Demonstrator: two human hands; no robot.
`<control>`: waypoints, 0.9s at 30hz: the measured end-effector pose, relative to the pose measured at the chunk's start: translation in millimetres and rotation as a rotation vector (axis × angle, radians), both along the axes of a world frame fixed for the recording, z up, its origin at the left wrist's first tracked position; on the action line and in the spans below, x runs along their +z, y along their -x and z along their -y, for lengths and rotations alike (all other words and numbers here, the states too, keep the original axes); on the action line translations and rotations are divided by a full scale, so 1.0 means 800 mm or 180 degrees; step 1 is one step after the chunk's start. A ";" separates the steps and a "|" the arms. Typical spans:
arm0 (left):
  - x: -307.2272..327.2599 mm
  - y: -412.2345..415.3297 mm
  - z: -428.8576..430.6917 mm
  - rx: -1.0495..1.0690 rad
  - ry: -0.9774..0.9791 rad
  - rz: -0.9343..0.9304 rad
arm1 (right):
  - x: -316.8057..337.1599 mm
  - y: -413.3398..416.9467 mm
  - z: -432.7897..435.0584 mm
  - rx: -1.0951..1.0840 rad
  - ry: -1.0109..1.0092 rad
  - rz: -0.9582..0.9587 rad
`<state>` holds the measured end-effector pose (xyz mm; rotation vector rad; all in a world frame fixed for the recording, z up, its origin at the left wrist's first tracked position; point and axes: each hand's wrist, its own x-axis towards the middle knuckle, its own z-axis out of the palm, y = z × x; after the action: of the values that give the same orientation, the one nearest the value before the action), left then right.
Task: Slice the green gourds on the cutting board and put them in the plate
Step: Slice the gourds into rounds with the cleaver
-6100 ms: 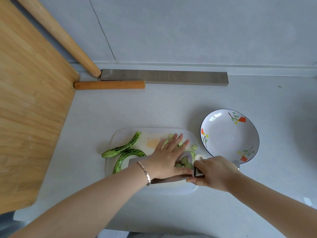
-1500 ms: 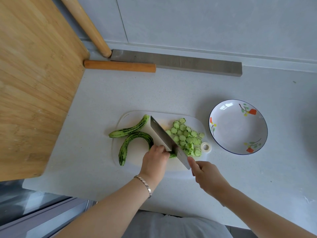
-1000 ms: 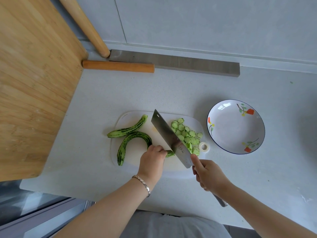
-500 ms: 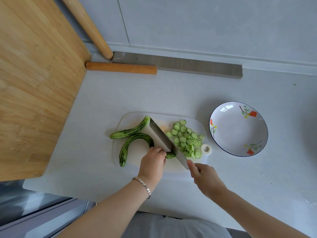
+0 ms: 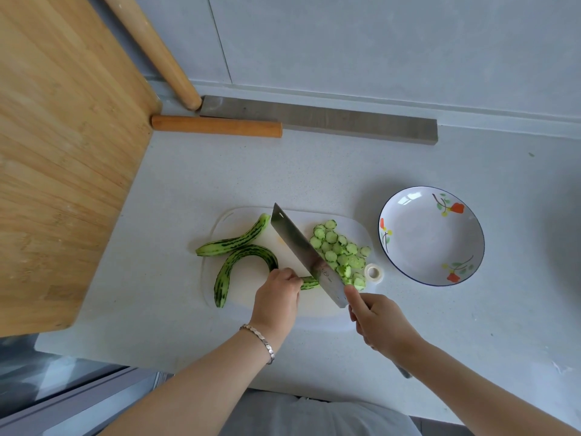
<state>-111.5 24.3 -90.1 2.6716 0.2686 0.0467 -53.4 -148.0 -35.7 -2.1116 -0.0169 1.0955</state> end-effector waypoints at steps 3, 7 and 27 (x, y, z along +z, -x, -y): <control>-0.002 0.001 0.000 0.0023 -0.0010 -0.0055 | -0.004 -0.001 -0.002 0.0186 0.0152 0.0097; -0.007 0.002 0.000 0.0070 -0.0022 -0.0161 | -0.013 0.003 -0.008 0.0272 0.0281 0.0163; 0.002 0.003 0.001 0.0026 0.0004 -0.0014 | -0.004 0.006 0.000 0.0120 0.0095 0.0062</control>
<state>-113.6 23.3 -88.5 2.6696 0.2807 0.0434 -58.0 -147.9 -38.7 -2.1564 -0.0501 1.1036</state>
